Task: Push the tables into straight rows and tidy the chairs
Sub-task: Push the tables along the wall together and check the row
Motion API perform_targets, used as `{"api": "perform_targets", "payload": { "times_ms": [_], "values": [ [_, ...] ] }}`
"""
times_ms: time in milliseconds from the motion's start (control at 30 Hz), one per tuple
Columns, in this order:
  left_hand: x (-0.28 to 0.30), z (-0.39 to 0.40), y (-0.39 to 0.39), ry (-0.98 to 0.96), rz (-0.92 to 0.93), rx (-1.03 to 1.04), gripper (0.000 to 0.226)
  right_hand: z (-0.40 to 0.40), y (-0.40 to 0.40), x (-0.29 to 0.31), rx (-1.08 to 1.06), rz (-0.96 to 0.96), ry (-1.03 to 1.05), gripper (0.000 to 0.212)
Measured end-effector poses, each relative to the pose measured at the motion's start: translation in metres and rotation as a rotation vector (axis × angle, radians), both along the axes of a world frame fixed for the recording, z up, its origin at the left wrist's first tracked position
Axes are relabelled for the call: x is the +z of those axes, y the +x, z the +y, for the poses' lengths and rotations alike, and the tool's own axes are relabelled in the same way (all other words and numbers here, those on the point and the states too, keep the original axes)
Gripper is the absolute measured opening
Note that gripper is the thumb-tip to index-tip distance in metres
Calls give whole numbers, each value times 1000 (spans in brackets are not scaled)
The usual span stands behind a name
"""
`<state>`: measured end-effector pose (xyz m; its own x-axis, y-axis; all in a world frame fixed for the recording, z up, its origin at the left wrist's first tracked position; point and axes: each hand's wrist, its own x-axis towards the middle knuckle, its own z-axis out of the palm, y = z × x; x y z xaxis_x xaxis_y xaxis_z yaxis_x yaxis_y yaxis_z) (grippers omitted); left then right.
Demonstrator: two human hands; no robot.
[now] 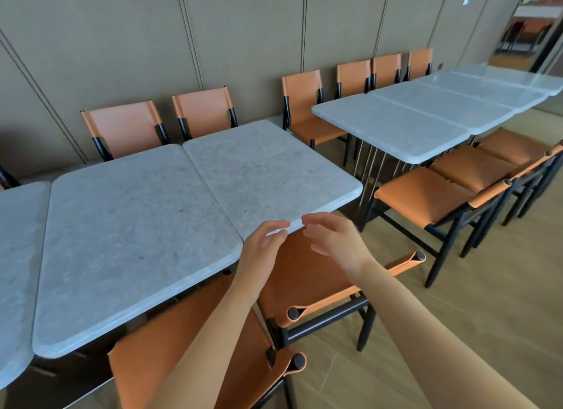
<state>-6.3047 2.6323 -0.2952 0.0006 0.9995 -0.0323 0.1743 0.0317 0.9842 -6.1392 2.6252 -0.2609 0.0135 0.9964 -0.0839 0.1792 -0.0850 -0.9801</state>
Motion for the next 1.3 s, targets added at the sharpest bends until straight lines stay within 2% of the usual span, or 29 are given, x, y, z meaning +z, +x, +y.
{"api": "perform_targets", "payload": {
  "times_ms": [233, 467, 567, 733, 833, 1067, 1133, 1300],
  "values": [
    [5, 58, -1, -92, 48, -64, 11, 64, 1, 11, -44, 5, -35, 22],
    [31, 134, 19, 24, -102, -89, 20, 125, 11, 26, -135, 104, -5, 24],
    [44, 153, 32, 84, -111, -105, 30, 138, 22, 37, -165, 120, 8, 24],
    [48, 182, 46, 134, -109, -160, 27, 158, 40, 46, -204, 103, -15, 22],
    [38, 195, 60, 131, -108, -181, 12, 162, 50, 41, -250, 87, -43, 23],
    [21, 216, 89, 93, -89, -228, 21, 184, 82, 25, -312, 82, -138, 22],
    [10, 225, 94, 65, -66, -230, 14, 197, 90, 16, -324, 70, -166, 21],
    [-39, 250, 101, -57, 13, -198, 22, 247, 104, -34, -315, 24, -311, 16]
  ]
}}
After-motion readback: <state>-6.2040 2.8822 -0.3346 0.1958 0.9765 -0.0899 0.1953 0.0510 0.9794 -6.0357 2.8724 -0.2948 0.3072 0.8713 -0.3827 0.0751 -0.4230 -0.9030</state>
